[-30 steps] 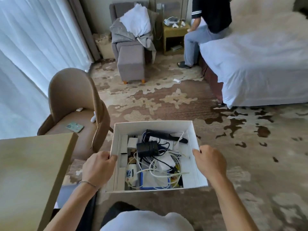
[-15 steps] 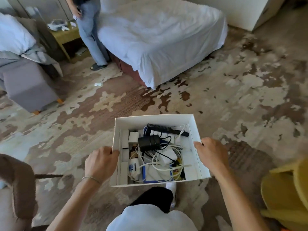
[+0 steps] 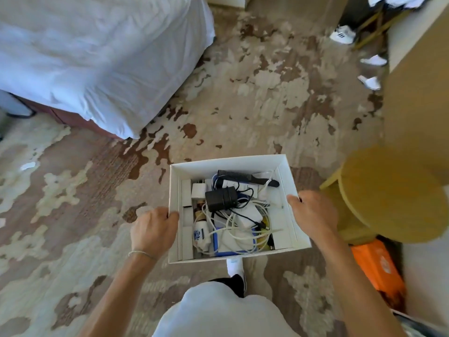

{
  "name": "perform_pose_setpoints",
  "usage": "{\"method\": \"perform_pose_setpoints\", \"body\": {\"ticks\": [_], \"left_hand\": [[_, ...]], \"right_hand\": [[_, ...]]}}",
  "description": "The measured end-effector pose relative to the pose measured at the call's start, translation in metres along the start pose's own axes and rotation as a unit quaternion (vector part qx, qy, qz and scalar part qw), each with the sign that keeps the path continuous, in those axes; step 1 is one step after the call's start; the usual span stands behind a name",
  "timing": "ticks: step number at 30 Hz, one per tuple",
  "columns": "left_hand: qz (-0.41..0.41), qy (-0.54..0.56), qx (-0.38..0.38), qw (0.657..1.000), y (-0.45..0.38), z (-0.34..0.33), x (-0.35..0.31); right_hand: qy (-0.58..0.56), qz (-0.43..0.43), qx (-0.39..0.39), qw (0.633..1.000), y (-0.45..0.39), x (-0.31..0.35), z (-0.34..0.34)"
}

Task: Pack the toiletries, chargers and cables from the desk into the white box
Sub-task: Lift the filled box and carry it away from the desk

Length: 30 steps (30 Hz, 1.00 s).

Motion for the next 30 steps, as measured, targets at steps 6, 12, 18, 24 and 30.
{"method": "perform_pose_setpoints", "body": {"ticks": [6, 12, 18, 24, 30], "left_hand": [[-0.059, -0.003, 0.036, 0.998, -0.046, -0.030, -0.086], [-0.125, -0.022, 0.076, 0.989, -0.078, -0.058, -0.174], [-0.192, -0.047, 0.088, 0.976, -0.090, -0.084, -0.262], [-0.237, -0.061, 0.111, 0.963, -0.087, -0.125, -0.348], [-0.262, -0.076, 0.140, 0.952, -0.077, -0.176, -0.437]], "right_hand": [[-0.012, -0.063, -0.008, 0.998, -0.039, -0.059, 0.018], [-0.055, -0.117, -0.019, 0.991, -0.063, -0.113, 0.041], [-0.066, -0.206, -0.052, 0.975, -0.062, -0.178, 0.068], [-0.085, -0.255, -0.088, 0.959, -0.067, -0.247, 0.093], [-0.101, -0.289, -0.092, 0.948, -0.088, -0.333, 0.108]]}}
Point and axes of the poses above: each hand's wrist, its own y-axis away from the middle knuckle, its own z-axis out of the back of the hand, x = y × z, the point moved 10 cm from there along -y, towards the middle knuckle, and after that the axes turned 2 degrees about x, right-handed, at the moved point
